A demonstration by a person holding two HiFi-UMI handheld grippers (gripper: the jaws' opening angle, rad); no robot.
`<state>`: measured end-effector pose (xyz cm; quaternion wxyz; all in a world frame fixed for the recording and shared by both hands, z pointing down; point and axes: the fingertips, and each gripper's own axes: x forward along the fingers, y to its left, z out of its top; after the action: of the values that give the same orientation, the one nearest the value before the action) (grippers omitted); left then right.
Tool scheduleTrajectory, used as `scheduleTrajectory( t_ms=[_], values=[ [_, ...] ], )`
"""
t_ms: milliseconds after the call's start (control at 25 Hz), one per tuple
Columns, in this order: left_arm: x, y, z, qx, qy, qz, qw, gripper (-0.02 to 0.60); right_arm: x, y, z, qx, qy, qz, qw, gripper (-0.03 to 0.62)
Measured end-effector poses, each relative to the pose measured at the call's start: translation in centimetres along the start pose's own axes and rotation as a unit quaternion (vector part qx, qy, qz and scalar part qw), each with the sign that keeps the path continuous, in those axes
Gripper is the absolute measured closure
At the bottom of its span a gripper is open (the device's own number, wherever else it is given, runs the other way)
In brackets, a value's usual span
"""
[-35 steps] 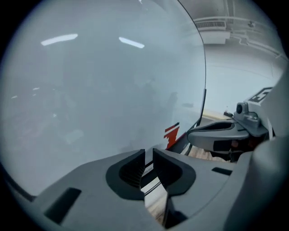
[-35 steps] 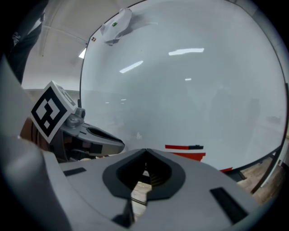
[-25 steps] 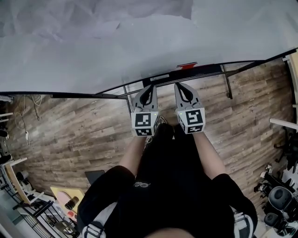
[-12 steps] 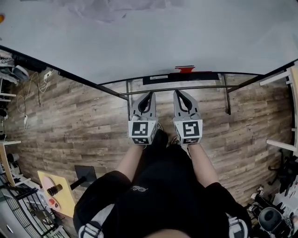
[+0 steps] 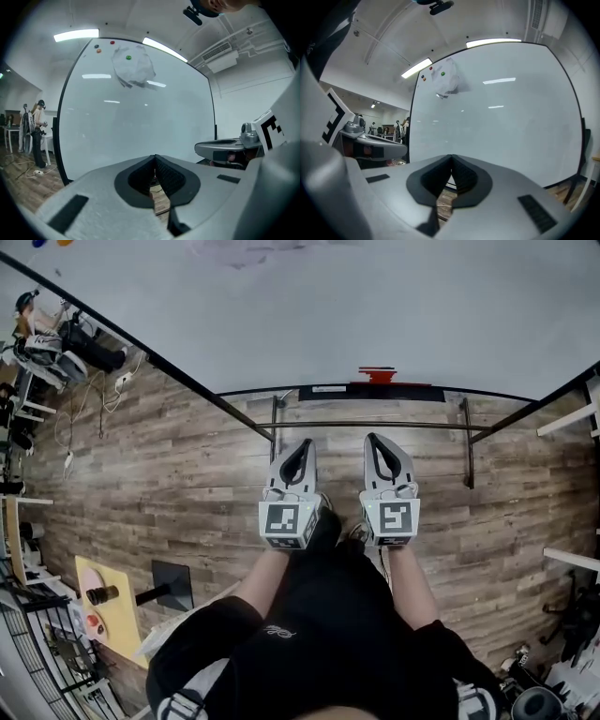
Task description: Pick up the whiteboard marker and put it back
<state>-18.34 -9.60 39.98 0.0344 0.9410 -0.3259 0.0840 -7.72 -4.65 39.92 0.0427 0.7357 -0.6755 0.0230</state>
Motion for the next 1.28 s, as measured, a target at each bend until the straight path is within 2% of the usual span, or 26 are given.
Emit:
scheduleTrajectory(
  t_ms=[120, 360, 480, 680, 1280],
  values=[
    [-1.3, -0.5, 0.9, 0.001, -0.013, 0.001, 0.9999, 0.575, -1.0, 0.5, 1.2, 0.002, -0.009, 0.0, 1.0, 0.591],
    [-1.7, -1.7, 1.5, -0.007, -0.027, -0.02, 0.9994, 0.575, -2.2, 1.1, 3.6, 0.018, -0.019, -0.012, 1.0, 0.592],
    [-1.8, -0.7, 2.4, -0.01, -0.039, -0.024, 0.9989, 0.575, -2.0, 1.8, 4.1, -0.006, -0.016, -0.014, 1.0, 0.591],
    [-2.8, 1.7, 4.0, -0.014, -0.058, -0.028, 0.9978, 0.575, -1.2, 3.7, 5.5, -0.011, -0.026, -0.027, 0.999, 0.591],
    [-4.1, 5.7, 5.2, -0.007, -0.072, -0.04, 0.9966, 0.575, 0.7, 7.1, 7.1, -0.021, -0.024, -0.037, 0.999, 0.592]
  ],
)
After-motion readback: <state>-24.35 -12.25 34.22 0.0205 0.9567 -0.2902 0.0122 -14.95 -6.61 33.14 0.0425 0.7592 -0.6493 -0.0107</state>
